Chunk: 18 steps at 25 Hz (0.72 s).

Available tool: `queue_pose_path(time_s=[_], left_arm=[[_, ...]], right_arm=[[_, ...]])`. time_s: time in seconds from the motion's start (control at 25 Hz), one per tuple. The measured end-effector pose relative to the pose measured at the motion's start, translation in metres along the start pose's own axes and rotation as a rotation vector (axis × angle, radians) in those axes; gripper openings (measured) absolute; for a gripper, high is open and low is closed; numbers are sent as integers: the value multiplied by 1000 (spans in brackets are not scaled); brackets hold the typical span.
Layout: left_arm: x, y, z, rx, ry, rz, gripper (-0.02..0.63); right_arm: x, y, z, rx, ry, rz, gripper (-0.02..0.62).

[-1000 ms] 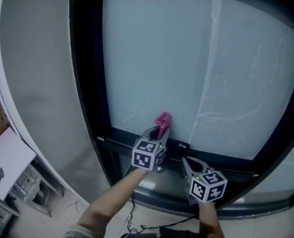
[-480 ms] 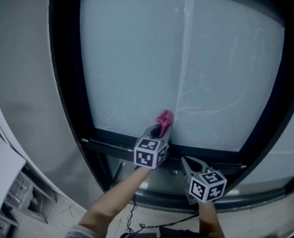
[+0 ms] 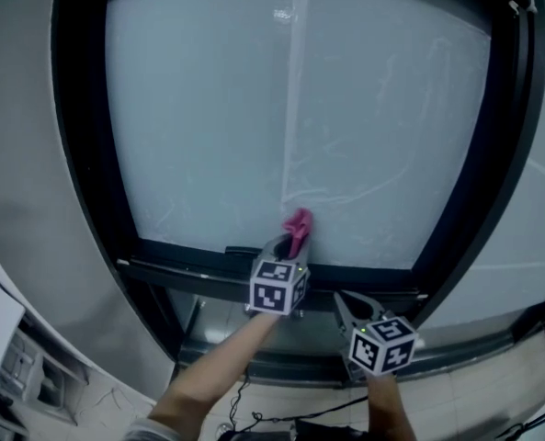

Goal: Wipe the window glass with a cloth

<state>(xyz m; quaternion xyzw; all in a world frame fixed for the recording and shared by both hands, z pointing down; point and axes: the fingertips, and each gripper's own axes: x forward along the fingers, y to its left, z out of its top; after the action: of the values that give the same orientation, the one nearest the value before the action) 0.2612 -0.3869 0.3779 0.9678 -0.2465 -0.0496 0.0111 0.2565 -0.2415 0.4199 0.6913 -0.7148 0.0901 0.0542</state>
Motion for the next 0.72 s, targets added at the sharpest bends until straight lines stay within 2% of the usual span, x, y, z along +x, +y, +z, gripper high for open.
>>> queue_pose_path(time_s=[0.28, 0.44, 0.72], left_arm=[[17, -22, -30, -65, 67, 6, 51], [28, -41, -35, -98, 84, -19, 51], [49, -76, -51, -72, 104, -32, 51]], right_arm=[[-22, -22, -7, 16, 0, -45, -11], [-33, -36, -10, 24, -2, -73, -11], [-62, -66, -14, 32, -17, -130, -11]])
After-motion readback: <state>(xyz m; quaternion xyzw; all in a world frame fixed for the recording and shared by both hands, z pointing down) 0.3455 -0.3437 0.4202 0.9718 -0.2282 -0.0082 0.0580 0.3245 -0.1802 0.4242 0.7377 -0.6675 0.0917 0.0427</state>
